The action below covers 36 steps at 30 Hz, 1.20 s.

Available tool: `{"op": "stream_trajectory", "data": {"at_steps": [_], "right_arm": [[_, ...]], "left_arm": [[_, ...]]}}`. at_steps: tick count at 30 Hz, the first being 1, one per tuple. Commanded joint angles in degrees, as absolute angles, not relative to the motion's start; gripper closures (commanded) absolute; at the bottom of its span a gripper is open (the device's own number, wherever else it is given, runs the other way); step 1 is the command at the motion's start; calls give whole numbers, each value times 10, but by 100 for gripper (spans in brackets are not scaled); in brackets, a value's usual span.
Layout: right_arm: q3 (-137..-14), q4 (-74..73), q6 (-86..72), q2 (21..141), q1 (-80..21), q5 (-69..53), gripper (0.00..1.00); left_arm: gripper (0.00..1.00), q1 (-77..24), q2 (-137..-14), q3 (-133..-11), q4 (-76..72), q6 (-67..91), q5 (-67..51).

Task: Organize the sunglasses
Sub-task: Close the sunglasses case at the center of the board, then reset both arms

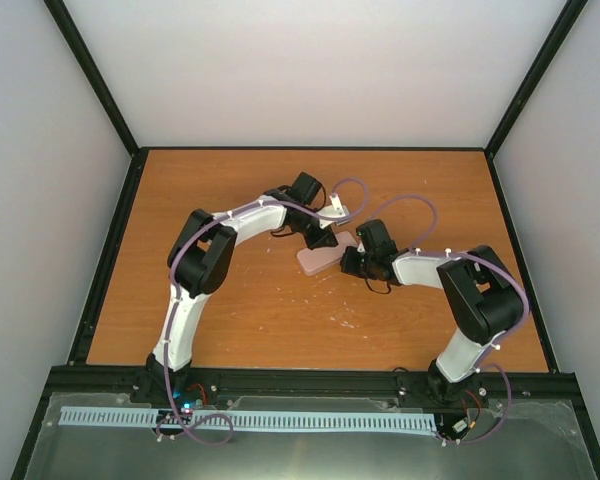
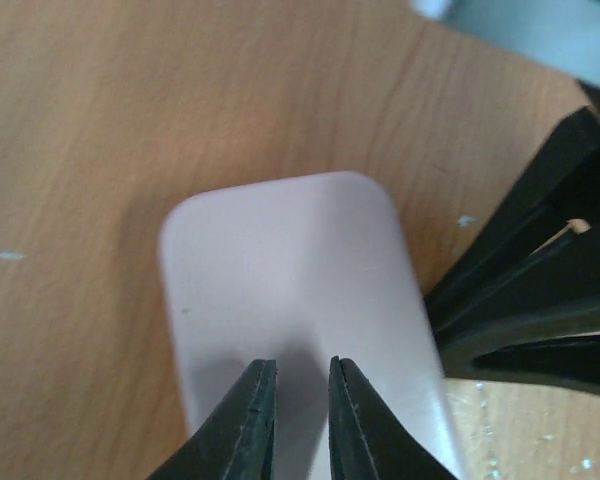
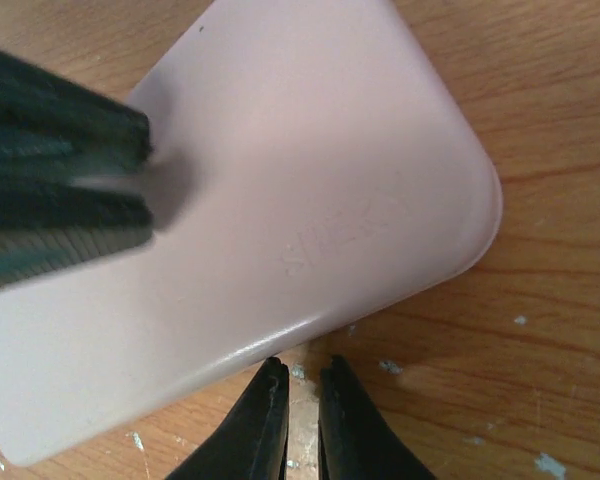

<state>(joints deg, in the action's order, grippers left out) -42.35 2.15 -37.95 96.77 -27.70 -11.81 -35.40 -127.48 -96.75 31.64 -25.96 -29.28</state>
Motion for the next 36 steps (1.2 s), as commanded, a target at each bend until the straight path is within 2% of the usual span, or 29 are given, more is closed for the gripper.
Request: {"op": "stream_trajectory", "data": {"at_steps": [1,5,8,11,12,14,15,18,25,31,36], "right_arm": [[-429,34,-376,970,-282,-116,87],[-433,-11,-362,935,-282,-98,86],[-442,-82,-350,882,-282,-73,85],[-448,-161,-336,807,-280,-34,83],[-453,-190,-328,782,-276,-21,80],[-466,-241,-307,733,-259,-4,74],[-473,-264,-292,707,-248,-2,71],[-503,-335,-248,673,-202,0,63],[-550,-434,-165,649,-99,71,63],[-556,-440,-154,652,-75,70,61],[-560,-431,-165,656,-73,59,61]], "left_arm": [[82,-375,-1295,-937,343,-254,-319],[80,-373,-1262,-929,326,-258,-282],[70,-361,-1225,-939,323,-254,-261],[50,-334,-1175,-941,311,-235,-254],[38,-322,-1155,-941,308,-226,-255],[3,-296,-1117,-936,303,-207,-248],[1,-282,-1098,-929,300,-197,-239],[1,-227,-1028,-886,284,-173,-218],[0,-58,-853,-724,257,-168,-231],[0,44,-803,-646,246,-174,-268],[1,72,-796,-633,248,-171,-285]]}}
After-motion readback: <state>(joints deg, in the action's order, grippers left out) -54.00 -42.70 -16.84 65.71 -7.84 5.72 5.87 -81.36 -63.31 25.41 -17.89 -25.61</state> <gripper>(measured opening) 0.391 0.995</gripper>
